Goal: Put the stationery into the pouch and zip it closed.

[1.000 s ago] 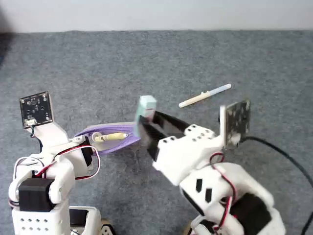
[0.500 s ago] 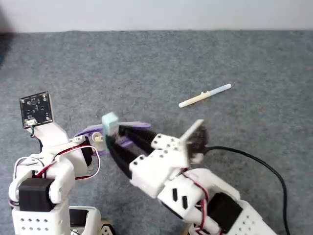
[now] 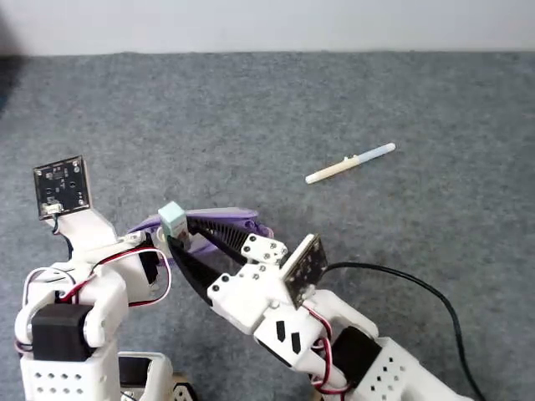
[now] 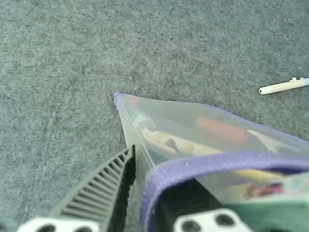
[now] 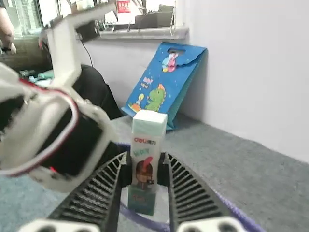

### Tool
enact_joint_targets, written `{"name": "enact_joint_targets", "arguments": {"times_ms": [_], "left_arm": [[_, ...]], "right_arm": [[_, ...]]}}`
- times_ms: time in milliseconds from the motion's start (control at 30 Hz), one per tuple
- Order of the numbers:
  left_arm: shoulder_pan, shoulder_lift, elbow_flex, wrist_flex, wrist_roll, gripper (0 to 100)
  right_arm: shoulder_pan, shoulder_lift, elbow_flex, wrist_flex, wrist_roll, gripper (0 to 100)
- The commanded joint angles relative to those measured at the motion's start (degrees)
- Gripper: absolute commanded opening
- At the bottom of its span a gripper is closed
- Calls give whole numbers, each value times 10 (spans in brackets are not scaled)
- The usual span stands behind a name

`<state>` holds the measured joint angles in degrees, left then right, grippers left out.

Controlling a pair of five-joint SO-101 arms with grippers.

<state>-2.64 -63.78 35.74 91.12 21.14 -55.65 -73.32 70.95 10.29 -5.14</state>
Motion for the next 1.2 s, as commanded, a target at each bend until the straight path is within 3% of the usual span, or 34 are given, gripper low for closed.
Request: {"name": "enact_joint_targets", "arguments": {"times_ms": [0, 167, 300, 600, 800, 933, 1167], "left_arm": [[1, 0, -15, -13, 7, 13], [1, 0, -15, -13, 7, 13], [1, 0, -15, -13, 7, 13], [1, 0, -15, -13, 7, 13], [1, -1, -15, -13, 7, 13], [1, -3, -15, -13, 7, 13], [1, -3, -15, -13, 7, 13]], "right_arm": [[0, -10, 11, -15, 18, 9], [0, -10, 6, 23, 75, 109], [-1, -10, -45, 116, 55, 223], [16, -9, -152, 158, 31, 117], [189, -4, -219, 269, -76, 2], [306, 11, -241, 358, -113, 7], [394, 197, -359, 438, -144, 8]]}}
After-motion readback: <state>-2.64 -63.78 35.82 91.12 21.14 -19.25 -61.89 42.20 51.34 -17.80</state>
